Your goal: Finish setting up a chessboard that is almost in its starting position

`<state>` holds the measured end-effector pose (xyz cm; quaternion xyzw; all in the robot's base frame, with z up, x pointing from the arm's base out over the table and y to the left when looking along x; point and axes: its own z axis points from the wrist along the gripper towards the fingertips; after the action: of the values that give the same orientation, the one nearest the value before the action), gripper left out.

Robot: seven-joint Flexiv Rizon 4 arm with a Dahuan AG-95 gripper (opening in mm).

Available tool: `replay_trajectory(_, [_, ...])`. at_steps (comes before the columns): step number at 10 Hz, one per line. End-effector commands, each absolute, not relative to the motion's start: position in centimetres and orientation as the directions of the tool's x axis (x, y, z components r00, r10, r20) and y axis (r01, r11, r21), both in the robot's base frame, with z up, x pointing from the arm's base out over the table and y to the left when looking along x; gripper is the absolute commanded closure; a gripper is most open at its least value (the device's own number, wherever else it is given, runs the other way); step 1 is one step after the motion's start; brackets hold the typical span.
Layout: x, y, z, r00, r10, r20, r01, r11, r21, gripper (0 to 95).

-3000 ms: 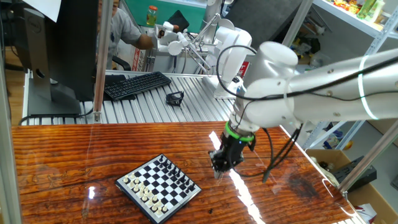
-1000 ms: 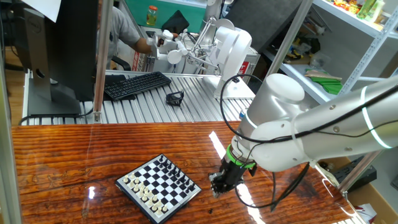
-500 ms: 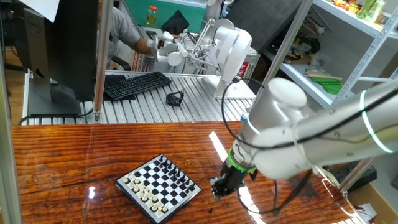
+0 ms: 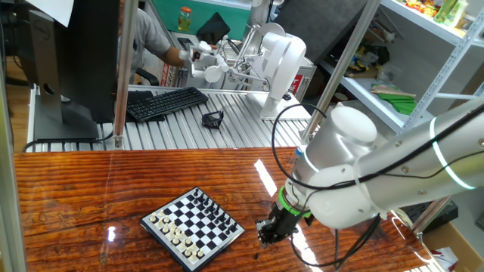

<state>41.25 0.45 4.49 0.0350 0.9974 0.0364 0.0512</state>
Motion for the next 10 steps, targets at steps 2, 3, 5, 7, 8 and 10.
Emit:
replay_trajectory(2, [41.2,0.5,4.2,-0.992,0.074,-0.100,0.066,0.994,0.085,95.0])
replay_trajectory(3, [41.2,0.6,4.2,-0.992,0.082,-0.097,0.073,0.993,0.090,95.0])
replay_trajectory(5, [41.0,0.7,3.9,-0.990,0.105,-0.096,0.096,0.991,0.092,95.0])
replay_trajectory(7, [40.6,0.6,3.2,-0.987,0.127,-0.095,0.118,0.988,0.095,95.0])
replay_trajectory(8, [40.5,0.7,3.2,-0.987,0.139,-0.074,0.133,0.987,0.087,95.0])
replay_trajectory(10, [40.4,0.9,3.3,-0.984,0.165,-0.070,0.159,0.984,0.079,95.0])
